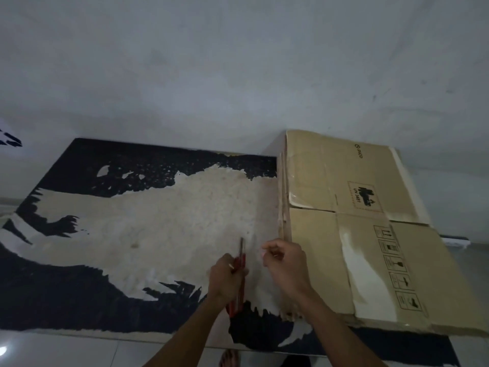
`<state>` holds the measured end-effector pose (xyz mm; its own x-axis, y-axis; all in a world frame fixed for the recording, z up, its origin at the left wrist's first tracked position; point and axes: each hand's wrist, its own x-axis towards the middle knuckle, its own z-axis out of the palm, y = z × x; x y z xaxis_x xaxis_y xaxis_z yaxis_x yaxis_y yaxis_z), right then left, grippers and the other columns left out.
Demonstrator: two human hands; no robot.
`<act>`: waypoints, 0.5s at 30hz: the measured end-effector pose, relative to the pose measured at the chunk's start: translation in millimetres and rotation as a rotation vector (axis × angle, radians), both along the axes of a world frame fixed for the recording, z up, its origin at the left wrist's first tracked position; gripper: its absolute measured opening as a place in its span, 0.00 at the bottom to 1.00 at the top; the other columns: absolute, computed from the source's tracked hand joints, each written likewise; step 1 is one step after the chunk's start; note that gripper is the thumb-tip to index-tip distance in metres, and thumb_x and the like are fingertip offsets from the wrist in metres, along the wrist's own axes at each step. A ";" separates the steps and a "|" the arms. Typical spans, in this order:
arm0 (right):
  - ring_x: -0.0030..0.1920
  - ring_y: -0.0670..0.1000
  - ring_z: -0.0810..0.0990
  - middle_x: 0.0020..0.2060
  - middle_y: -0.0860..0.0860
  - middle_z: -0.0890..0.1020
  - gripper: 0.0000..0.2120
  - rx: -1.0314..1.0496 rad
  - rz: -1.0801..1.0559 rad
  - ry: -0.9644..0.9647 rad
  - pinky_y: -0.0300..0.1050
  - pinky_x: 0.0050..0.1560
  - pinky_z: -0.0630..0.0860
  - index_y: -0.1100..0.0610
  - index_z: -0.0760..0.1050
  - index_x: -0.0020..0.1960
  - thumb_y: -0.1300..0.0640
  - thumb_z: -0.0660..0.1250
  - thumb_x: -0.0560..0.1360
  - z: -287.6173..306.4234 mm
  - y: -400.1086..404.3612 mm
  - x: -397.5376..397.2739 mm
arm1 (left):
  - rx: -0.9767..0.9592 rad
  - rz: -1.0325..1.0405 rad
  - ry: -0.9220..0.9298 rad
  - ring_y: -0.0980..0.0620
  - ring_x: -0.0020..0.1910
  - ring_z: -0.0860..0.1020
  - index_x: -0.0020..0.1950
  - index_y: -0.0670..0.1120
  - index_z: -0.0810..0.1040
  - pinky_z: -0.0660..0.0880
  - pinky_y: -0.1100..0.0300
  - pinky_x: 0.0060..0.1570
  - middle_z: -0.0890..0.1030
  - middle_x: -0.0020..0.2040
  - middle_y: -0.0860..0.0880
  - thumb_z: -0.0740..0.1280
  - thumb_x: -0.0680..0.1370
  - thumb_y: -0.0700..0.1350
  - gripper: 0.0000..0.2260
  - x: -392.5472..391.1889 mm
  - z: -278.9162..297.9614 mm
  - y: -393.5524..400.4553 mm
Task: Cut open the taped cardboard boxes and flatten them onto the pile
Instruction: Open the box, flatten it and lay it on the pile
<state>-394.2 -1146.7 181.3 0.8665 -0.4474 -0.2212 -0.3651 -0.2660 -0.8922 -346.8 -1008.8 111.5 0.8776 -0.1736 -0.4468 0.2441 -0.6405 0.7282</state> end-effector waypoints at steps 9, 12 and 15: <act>0.48 0.50 0.85 0.46 0.50 0.86 0.09 0.425 -0.001 -0.008 0.48 0.50 0.81 0.53 0.83 0.53 0.51 0.67 0.79 36.8 19.3 38.8 | -0.683 0.056 -0.043 0.46 0.36 0.81 0.57 0.45 0.80 0.80 0.54 0.34 0.83 0.40 0.43 0.64 0.82 0.41 0.06 17.6 102.1 17.3; 0.49 0.51 0.83 0.44 0.51 0.86 0.08 0.422 0.061 -0.065 0.48 0.52 0.78 0.55 0.84 0.50 0.53 0.67 0.79 47.9 21.7 46.0 | -0.676 0.038 -0.061 0.47 0.34 0.81 0.56 0.44 0.81 0.79 0.56 0.33 0.84 0.39 0.43 0.63 0.83 0.43 0.08 17.8 115.6 15.6; 0.50 0.51 0.83 0.43 0.50 0.86 0.08 0.396 0.045 -0.082 0.46 0.52 0.76 0.55 0.85 0.50 0.54 0.68 0.78 54.5 21.0 50.7 | -0.646 0.069 -0.078 0.49 0.30 0.78 0.53 0.43 0.82 0.78 0.58 0.32 0.83 0.37 0.42 0.60 0.84 0.42 0.11 17.4 121.6 13.7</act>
<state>-343.4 -1125.8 235.7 0.9053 -0.3030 -0.2977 -0.2839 0.0899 -0.9546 -329.4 -995.1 233.1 0.9220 -0.3280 -0.2058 0.1994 -0.0533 0.9785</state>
